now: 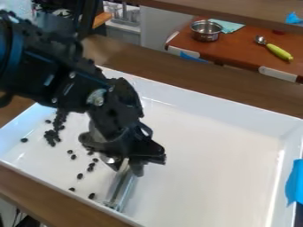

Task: Sweep into pile

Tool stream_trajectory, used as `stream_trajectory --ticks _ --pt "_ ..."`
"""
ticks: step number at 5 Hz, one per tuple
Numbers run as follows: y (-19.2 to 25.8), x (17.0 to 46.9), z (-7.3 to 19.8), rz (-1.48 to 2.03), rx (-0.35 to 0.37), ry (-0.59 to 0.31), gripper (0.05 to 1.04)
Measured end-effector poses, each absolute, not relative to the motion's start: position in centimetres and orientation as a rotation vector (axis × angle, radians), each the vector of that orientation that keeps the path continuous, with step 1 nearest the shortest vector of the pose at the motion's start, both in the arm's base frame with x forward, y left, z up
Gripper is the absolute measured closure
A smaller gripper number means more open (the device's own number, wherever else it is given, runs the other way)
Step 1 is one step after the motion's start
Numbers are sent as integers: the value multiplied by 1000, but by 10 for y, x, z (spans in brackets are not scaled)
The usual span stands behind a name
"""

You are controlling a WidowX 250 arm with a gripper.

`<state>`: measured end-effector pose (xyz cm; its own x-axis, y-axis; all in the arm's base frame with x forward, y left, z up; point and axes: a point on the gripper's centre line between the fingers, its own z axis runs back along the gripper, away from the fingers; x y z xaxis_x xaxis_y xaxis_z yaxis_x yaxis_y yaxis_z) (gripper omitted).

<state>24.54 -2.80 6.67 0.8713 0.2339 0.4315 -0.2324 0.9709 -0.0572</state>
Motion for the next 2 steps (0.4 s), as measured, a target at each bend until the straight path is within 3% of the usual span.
stream_trajectory --ticks 2 --pt "-25 259 63 242 34 -467 713"
